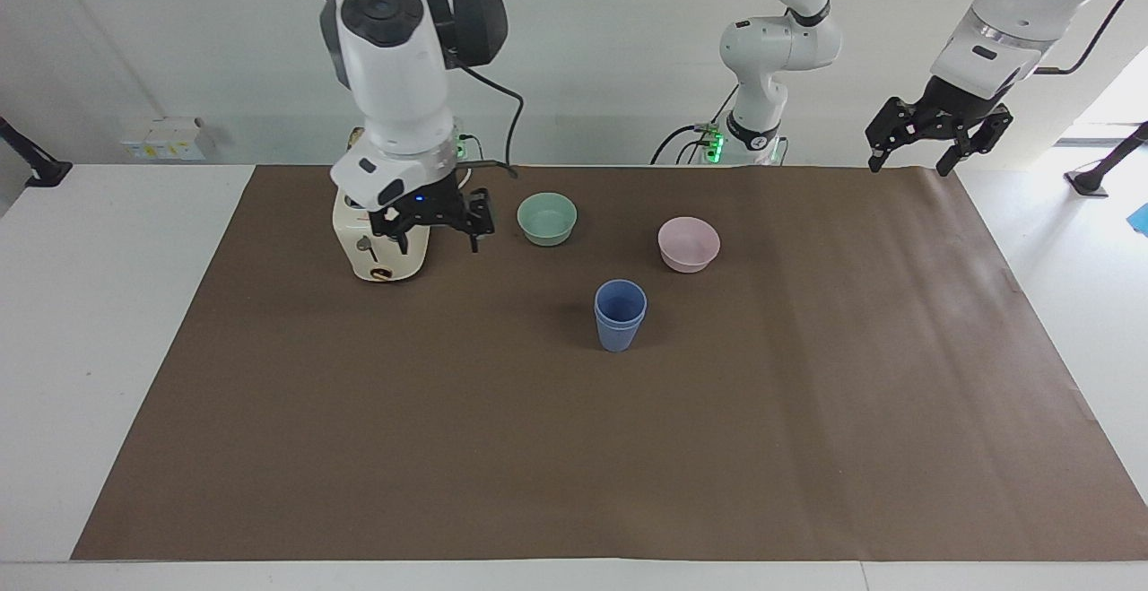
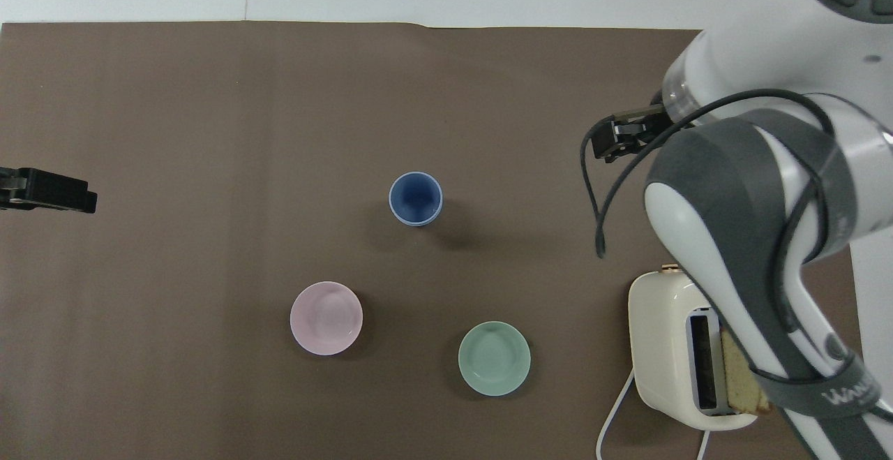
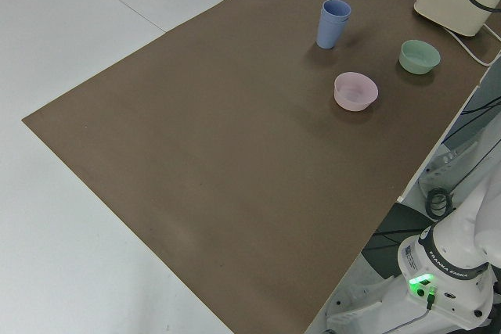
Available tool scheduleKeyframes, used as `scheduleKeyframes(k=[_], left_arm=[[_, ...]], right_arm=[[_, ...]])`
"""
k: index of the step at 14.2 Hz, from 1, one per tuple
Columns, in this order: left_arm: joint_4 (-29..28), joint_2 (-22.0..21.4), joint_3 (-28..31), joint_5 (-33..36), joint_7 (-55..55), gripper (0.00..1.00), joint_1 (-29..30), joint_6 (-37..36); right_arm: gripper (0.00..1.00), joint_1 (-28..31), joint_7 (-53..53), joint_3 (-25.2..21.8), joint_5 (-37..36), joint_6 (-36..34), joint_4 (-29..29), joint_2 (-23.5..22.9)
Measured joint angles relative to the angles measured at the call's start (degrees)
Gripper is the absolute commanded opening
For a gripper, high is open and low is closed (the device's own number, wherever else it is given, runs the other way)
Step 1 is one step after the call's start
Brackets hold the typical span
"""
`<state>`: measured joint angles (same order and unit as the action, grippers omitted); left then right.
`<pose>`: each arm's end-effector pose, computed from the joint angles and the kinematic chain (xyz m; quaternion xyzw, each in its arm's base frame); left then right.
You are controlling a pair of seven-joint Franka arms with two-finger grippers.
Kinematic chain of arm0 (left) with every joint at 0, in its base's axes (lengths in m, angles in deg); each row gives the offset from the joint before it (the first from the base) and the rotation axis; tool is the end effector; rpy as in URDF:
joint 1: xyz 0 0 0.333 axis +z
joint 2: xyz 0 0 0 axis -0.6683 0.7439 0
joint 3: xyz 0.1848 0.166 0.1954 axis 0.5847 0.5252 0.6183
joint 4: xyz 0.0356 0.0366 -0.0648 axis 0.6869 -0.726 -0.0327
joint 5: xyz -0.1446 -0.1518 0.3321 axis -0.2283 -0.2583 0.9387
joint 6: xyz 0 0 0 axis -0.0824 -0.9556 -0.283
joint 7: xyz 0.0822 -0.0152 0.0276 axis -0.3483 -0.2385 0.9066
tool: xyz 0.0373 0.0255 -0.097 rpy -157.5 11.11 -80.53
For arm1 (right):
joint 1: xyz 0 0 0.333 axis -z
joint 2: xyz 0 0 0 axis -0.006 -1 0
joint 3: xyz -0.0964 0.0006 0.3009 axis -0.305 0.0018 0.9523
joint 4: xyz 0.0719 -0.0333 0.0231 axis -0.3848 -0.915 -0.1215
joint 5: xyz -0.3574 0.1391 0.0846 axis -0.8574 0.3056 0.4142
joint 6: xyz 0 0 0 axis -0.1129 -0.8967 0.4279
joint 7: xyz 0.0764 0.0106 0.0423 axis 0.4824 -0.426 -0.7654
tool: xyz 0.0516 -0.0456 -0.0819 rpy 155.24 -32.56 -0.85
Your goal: Stack blue cups with both arms
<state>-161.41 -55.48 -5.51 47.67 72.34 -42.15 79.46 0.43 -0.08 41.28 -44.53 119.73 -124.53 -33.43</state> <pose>0.5275 -0.0358 0.6579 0.9984 -0.0538 0.0068 0.0163 0.6162 0.1424 0.5860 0.9968 0.0707 -0.0041 0.0373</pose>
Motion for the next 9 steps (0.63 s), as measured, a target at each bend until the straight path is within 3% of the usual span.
scheduleKeyframes(k=[2,9], left_arm=[[0.0,0.0,0.0,0.0,0.0,1.00,0.0,0.0],[0.0,0.0,0.0,0.0,0.0,1.00,0.0,0.0]], right_arm=[[1.00,2.6,-4.4,-0.1,-0.3,-1.6,0.0,1.3],[1.00,7.2,-5.1,-0.1,3.8,-8.0,0.0,7.9]])
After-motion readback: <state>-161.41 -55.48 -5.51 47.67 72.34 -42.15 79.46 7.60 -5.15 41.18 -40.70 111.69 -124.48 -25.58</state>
